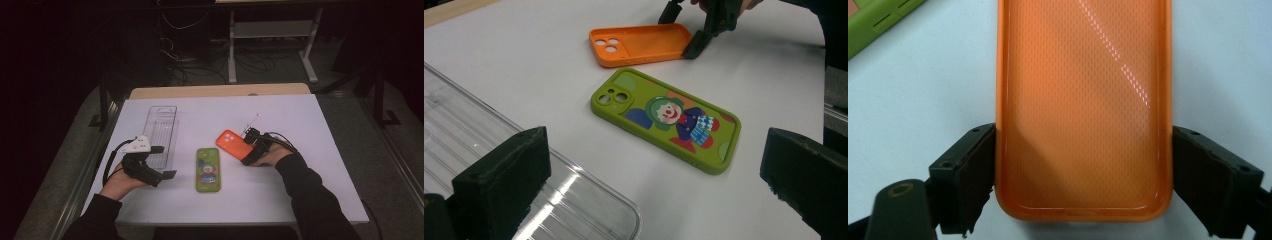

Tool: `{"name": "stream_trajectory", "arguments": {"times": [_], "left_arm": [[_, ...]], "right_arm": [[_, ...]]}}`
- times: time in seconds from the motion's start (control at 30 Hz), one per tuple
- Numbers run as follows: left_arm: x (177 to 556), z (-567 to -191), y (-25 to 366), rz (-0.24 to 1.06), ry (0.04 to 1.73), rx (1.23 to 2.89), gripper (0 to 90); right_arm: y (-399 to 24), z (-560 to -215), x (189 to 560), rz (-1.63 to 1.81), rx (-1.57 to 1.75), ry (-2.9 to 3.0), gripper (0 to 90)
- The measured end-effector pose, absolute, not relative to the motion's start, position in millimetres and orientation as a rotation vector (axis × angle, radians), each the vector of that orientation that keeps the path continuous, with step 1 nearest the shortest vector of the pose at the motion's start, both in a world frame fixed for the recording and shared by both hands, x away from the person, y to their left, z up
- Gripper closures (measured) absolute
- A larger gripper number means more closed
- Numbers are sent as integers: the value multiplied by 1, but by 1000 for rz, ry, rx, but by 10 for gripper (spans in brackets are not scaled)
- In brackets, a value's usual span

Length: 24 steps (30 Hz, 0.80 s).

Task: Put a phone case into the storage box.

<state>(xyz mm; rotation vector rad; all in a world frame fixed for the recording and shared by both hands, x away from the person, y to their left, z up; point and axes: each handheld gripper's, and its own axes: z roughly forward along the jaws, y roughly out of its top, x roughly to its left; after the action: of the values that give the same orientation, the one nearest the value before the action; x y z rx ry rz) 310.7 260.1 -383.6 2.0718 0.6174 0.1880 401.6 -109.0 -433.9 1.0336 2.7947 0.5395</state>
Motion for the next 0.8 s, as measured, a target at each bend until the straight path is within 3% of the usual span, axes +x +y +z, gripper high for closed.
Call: {"name": "stream_trajectory", "arguments": {"times": [0.8], "left_arm": [[328,-367,243,154,589,2080,0]], "right_arm": [[-133,-414,403,740,1025,2772,152]]}}
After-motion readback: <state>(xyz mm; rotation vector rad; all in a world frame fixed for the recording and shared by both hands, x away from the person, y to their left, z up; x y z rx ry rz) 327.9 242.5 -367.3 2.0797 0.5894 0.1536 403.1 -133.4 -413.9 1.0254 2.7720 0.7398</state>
